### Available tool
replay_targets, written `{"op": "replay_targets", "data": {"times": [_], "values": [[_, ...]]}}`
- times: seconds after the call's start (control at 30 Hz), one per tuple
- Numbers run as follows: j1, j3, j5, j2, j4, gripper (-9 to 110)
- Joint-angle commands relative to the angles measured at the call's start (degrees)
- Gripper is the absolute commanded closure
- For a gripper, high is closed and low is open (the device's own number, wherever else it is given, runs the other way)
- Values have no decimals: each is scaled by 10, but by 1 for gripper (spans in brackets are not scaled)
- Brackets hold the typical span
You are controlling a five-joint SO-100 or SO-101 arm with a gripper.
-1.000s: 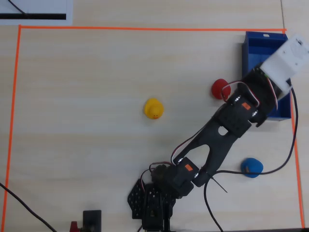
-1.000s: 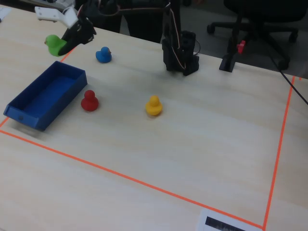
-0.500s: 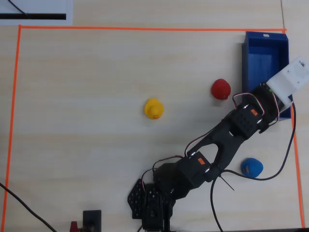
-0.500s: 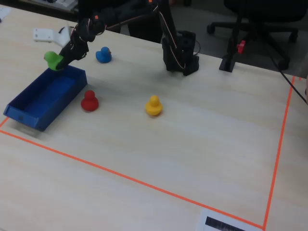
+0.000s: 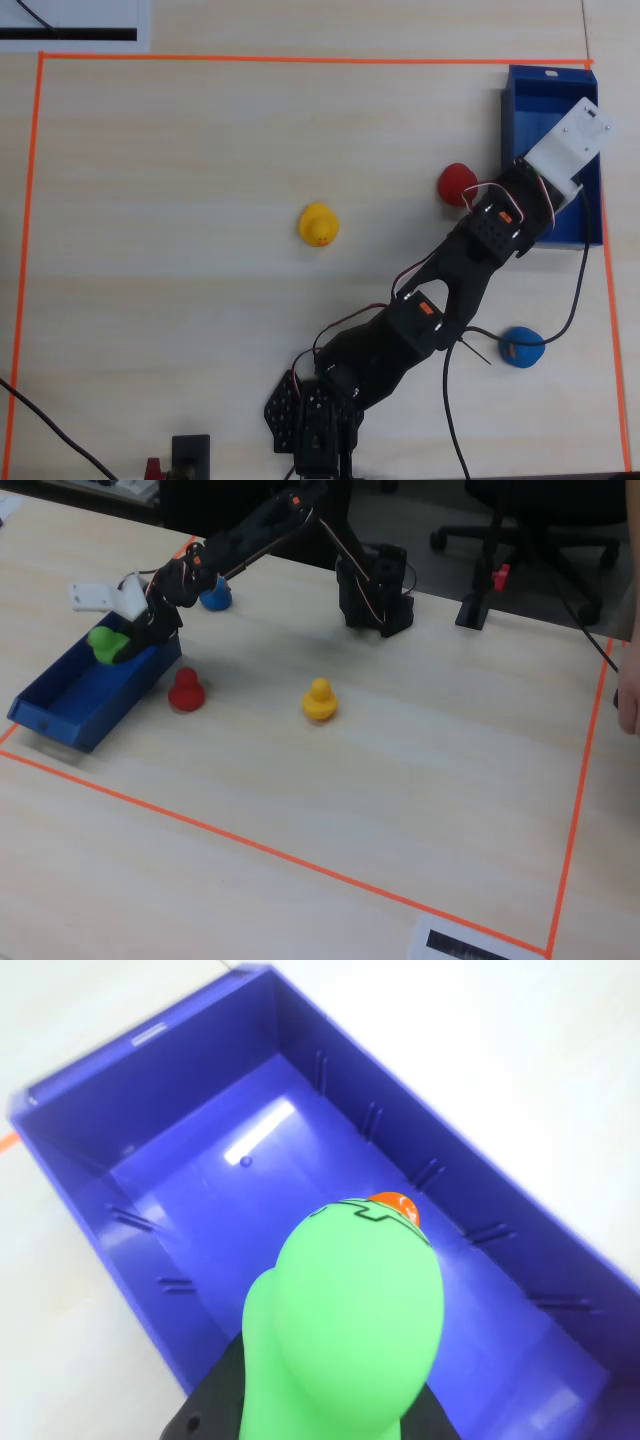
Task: Grasp green duck and put it into box.
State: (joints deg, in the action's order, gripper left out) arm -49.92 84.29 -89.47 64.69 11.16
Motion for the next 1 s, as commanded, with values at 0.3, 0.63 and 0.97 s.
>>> {"op": "replay_targets", "data": {"times": [0.3,0.63,0.97], "values": [[-3,-111,-6,-56,0,95],[3,-125,-9,-62,18,81],[21,-118,36,33,29,80]]}}
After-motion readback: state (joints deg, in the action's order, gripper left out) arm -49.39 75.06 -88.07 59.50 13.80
